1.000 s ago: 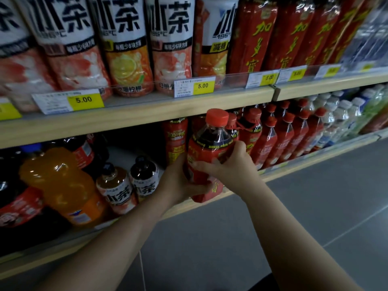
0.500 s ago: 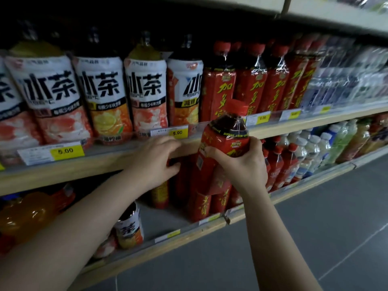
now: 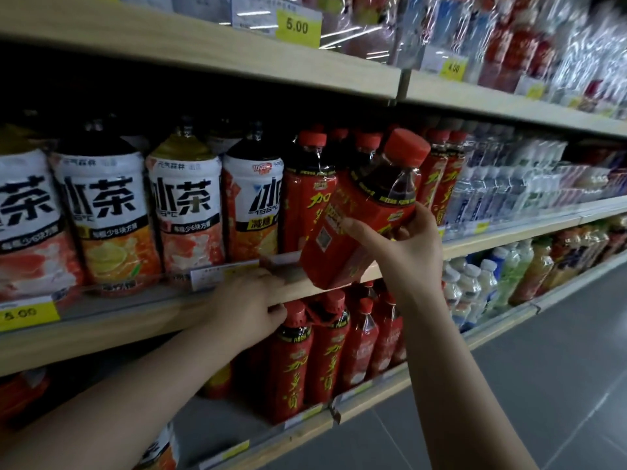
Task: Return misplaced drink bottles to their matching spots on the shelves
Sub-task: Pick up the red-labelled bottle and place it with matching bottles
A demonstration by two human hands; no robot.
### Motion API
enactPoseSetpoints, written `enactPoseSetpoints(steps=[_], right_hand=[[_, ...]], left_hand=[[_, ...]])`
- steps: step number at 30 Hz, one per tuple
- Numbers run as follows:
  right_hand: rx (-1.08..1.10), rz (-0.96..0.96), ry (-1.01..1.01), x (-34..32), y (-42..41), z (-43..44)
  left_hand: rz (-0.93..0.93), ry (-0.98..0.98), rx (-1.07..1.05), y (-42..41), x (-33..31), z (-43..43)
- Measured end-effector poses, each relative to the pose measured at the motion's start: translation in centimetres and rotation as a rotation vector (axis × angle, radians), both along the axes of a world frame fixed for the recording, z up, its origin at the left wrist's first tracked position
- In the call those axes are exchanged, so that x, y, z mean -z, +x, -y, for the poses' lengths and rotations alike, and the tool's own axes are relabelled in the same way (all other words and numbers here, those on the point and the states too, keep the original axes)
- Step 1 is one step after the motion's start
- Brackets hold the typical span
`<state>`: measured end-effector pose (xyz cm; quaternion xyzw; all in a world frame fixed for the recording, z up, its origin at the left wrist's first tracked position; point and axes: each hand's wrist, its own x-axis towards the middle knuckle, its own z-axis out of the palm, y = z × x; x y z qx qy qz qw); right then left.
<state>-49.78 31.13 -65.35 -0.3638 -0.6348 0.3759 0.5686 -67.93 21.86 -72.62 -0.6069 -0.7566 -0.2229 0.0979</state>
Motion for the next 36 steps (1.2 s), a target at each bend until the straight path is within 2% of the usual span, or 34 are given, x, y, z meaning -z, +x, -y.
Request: enactPoseSetpoints(steps=[5, 12, 19, 24, 29, 34, 36], right_hand=[[-0.028, -0.057, 0.041, -1.1, -1.2, -1.1], [-0.017, -0.1, 0.039, -1.0, -2.8, -2.2], [-0.067, -0.124, 0.061, -0.7, -4.4, -3.3], [-0.086, -0.175, 0.01, 0.8, -5.8, -4.0], [0.004, -0.073, -0.012, 1.6, -6.9, -4.1], [0.134, 0.188, 0.128, 0.5, -8.2, -3.9], [0.135, 0.236, 0.15, 0.3, -8.7, -3.9]], left_hand=[[0.017, 0.078, -0.073, 0.2, -0.2, -0.4], [-0.008, 0.072, -0.107, 0.4, -0.1, -0.3], [0.049, 0.081, -0.117, 0.6, 0.1, -0.2], [0.023, 0.102, -0.12, 0.5, 0.3, -0.2], [0.022, 0.107, -0.109, 0.3, 0.5, -0.3], [0.035, 0.121, -0.101, 0.3, 0.7, -0.3], [0.033, 0.126, -0.107, 0.3, 0.7, -0.3]])
